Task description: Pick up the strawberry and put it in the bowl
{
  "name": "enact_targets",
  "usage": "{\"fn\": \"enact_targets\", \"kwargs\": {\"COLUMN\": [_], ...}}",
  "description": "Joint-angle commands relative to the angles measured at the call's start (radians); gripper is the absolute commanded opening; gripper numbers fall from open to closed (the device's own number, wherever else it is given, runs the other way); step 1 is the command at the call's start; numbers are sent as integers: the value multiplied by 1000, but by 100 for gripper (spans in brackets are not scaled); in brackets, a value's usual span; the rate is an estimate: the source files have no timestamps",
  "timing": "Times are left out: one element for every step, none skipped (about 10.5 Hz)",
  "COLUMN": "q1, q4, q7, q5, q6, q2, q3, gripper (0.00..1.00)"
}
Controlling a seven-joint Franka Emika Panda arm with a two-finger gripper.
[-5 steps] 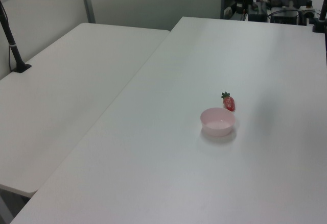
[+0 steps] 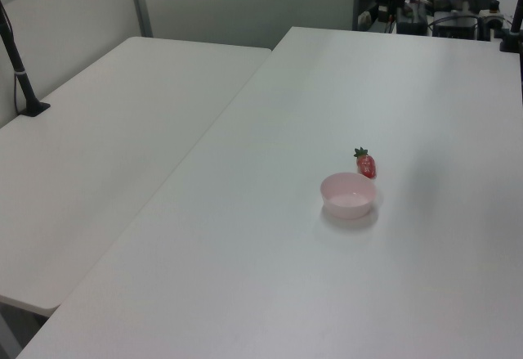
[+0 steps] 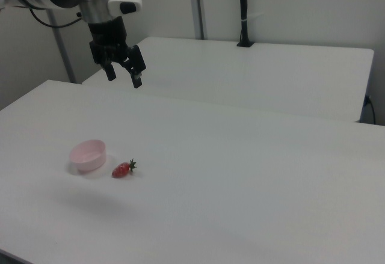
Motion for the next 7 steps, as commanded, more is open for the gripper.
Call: {"fn": "enact_targets", "kwargs": {"q1": [21,21,21,21,21,17,11], "q4": [-4,-7,-13,-22,-39,-70,-102], "q7": [-21,-62,-172,-240,-235,-190,-43], "q5": [20,19,17,10,4,2,-4], "q6": [-8,-10,-31,-68,-74,-65,-36], "q2": [-6,-6,-9,-10,-6,-6,-1], "q3": [-23,-23,-23,-22,-17,-17,-17], "gripper": [100,100,100,100,100,100,100]}}
